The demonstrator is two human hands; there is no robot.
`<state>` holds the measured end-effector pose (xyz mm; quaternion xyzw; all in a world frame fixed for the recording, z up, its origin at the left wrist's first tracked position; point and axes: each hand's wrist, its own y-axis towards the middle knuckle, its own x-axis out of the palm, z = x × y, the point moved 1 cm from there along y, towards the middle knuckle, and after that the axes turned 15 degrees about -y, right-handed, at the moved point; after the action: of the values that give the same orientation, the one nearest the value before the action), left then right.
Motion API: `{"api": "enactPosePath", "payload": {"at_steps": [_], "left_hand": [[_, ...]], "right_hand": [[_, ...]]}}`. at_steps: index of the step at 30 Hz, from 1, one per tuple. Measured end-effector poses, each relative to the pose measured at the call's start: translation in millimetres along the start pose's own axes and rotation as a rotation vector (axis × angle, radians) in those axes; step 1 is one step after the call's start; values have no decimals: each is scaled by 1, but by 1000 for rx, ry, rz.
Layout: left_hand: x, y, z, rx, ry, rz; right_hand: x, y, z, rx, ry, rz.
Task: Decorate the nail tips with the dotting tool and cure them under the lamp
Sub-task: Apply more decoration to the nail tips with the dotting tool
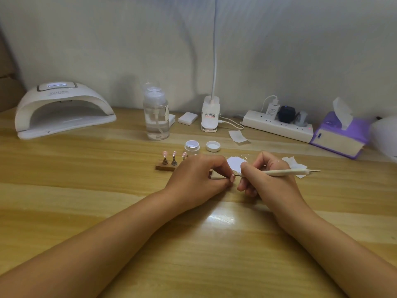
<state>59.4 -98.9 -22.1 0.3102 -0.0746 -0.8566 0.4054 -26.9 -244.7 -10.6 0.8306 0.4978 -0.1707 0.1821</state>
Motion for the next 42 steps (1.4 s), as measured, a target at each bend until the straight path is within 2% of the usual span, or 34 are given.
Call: {"api": "enactPosePath", "payload": {"at_steps": [5, 38, 42], "left_hand": [[0, 0, 1, 10, -3, -2], [0, 1, -1, 2, -16, -4], [1, 1, -2, 0, -15, 0]], "right_hand": [[-1, 1, 0, 0, 68, 21], [0, 0, 2, -9, 2, 9], [-1, 0, 0, -15, 141, 76]]}}
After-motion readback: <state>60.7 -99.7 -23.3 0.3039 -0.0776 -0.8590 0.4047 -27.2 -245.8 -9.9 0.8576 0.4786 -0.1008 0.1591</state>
